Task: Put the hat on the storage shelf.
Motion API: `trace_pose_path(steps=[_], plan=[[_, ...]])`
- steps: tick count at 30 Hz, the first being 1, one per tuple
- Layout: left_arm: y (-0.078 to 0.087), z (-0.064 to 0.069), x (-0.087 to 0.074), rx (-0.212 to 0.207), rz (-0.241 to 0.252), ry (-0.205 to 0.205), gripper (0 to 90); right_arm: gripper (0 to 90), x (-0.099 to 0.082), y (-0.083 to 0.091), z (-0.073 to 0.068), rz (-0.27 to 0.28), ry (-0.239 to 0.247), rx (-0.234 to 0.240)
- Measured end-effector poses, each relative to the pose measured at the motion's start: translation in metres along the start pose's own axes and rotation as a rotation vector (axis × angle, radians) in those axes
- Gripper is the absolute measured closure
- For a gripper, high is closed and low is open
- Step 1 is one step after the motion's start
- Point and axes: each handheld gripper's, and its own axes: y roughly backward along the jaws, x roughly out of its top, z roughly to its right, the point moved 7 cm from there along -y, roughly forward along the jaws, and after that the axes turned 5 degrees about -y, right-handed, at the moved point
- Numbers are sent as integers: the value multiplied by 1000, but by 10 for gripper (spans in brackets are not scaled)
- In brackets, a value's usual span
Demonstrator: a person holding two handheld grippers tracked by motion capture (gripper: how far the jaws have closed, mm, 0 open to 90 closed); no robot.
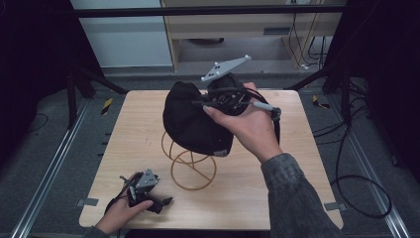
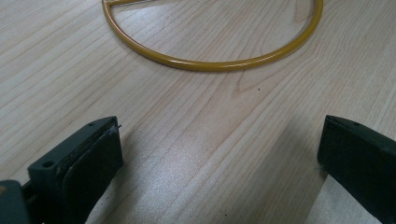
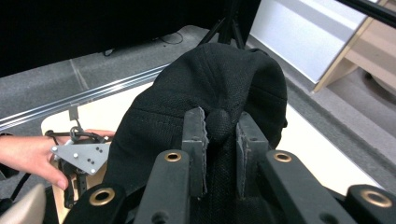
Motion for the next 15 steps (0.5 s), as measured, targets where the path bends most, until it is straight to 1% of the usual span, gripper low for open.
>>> trace_pose_path(steps=[2,4,6,7,15], plan=[[0,0,0,0,0,0,0,774,1,-11,-2,-11,1,9],[0,0,0,0,0,0,0,774,1,-13,-3,-12,2,10],[0,0,0,0,0,-1,0,773,2,-23,-3,-27,-3,11],[0,0,0,0,0,0,0,773,2,-23,-3,-27,-3,11],[0,0,0,-1,2,1,0,772,2,-40,-6,-57,-2,22]])
